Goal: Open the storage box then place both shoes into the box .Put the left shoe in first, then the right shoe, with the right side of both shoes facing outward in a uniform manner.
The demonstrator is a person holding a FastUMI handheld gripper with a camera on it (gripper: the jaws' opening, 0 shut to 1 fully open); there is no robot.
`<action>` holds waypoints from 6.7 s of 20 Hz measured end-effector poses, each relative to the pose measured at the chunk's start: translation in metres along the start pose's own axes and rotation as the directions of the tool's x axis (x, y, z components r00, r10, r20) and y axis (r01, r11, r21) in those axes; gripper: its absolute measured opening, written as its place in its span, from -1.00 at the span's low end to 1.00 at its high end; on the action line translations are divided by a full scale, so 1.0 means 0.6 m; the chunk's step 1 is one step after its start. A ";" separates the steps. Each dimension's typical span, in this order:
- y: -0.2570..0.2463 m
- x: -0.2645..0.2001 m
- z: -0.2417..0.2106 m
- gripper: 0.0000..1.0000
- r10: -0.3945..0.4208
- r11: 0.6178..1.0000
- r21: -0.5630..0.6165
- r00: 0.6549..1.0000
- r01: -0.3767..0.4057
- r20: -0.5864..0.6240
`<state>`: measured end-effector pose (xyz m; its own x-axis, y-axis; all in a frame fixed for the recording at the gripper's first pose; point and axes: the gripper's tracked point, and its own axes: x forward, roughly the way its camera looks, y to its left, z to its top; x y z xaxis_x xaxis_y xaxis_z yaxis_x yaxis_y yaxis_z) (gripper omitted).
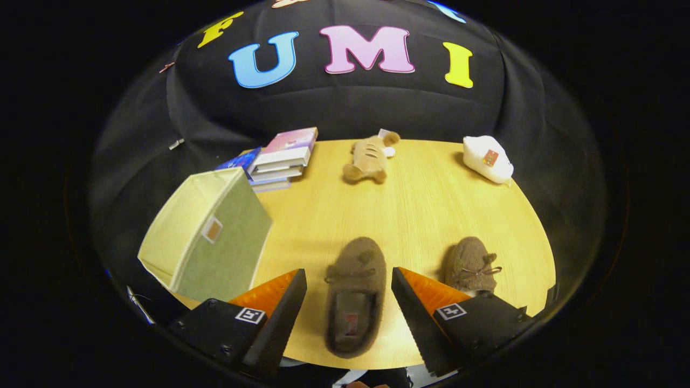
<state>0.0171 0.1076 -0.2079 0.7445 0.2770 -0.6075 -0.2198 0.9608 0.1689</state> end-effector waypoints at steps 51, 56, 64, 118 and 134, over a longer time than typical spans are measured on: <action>0.316 -0.004 0.226 -0.87 0.257 0.943 0.239 0.964 -0.233 -0.074; 0.416 0.032 0.202 -0.87 0.272 0.942 0.240 0.954 -0.236 -0.129; 0.517 0.112 0.136 -0.84 0.225 0.959 0.224 0.950 -0.176 -0.218; -0.371 0.046 -0.136 0.93 -0.080 0.994 0.048 0.957 0.097 -0.277; -0.245 0.008 -0.021 -0.87 -0.064 0.950 0.283 0.973 0.128 -0.222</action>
<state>0.0449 -0.0321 -0.2456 0.5987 0.2059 -0.7740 0.0647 0.9508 0.3030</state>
